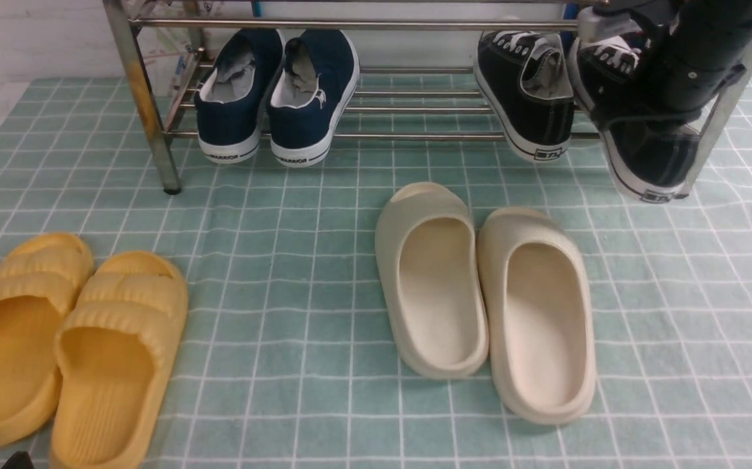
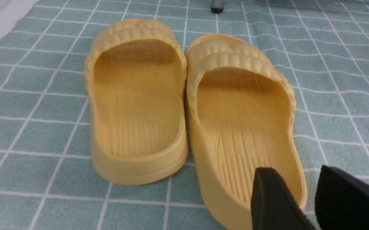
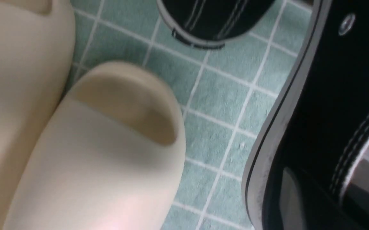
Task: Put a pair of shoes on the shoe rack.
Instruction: Use the right arm to put a shoe into the shoe rack
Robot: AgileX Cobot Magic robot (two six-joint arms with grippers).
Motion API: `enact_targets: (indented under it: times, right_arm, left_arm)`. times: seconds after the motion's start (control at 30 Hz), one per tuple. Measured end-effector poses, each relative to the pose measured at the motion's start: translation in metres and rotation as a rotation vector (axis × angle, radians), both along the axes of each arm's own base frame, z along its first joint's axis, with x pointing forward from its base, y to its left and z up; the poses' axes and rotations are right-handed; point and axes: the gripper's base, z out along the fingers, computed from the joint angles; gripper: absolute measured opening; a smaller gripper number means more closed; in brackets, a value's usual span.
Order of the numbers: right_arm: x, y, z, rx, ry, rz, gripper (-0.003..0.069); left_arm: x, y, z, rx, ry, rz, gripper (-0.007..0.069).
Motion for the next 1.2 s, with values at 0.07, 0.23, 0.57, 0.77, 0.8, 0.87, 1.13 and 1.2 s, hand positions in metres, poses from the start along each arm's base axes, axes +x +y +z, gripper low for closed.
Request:
enact_targets:
  times: [0.07,0.23,0.57,0.77,0.8,0.87,1.13,1.2]
  right_arm:
    - [0.009,0.002,0.000,0.003,-0.016,0.001,0.0019]
    - [0.034,0.006,-0.011,0.004,-0.052,-0.001,0.0019]
    - [0.055,0.009,-0.027,0.005,-0.095,-0.001,0.0019]
    - [0.056,0.009,-0.027,0.009,-0.104,-0.005,0.0045]
    - [0.057,0.009,-0.027,0.012,-0.108,-0.010,0.0059]
    - [0.058,0.009,-0.026,0.019,-0.127,-0.025,0.0099]
    - [0.046,0.000,0.010,0.028,-0.166,-0.063,0.0393]
    - [0.037,0.000,0.025,0.042,-0.160,-0.046,0.0436]
  left_arm:
    - [0.000,0.000,0.000,0.000,0.000,0.000,0.0227]
    - [0.000,0.000,0.000,0.000,0.000,0.000,0.0227]
    - [0.000,0.000,0.000,0.000,0.000,0.000,0.0232]
    - [0.000,0.000,0.000,0.000,0.000,0.000,0.0234]
    - [0.000,0.000,0.000,0.000,0.000,0.000,0.0235]
    - [0.000,0.000,0.000,0.000,0.000,0.000,0.0236]
    - [0.000,0.000,0.000,0.000,0.000,0.000,0.0237]
    - [0.000,0.000,0.000,0.000,0.000,0.000,0.0237]
